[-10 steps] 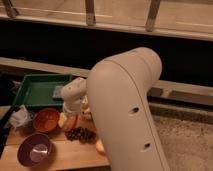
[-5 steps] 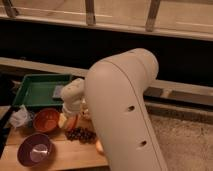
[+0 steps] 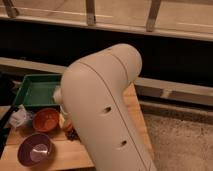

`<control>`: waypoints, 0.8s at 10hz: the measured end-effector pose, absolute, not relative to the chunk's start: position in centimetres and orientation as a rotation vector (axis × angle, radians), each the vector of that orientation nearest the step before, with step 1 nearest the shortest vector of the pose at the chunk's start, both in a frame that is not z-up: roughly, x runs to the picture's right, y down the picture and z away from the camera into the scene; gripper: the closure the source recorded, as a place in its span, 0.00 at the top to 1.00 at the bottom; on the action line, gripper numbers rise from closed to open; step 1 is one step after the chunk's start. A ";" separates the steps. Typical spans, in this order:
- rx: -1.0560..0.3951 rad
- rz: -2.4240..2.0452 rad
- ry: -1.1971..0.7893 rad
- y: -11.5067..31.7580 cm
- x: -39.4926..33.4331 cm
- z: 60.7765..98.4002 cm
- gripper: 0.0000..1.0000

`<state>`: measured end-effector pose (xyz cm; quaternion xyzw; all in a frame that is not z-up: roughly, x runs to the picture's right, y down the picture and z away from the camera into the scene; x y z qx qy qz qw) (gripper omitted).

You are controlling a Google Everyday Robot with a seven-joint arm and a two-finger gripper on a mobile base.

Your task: Place pepper in purple bowl

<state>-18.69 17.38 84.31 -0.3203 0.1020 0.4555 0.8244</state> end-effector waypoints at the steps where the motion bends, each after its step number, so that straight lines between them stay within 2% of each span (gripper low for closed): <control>1: -0.673 0.990 0.241 17.6 -18.5 84.5 0.80; 3: -0.683 1.014 0.254 17.9 -18.3 84.8 0.77; 8: -0.735 1.056 0.230 18.2 -17.5 85.5 0.28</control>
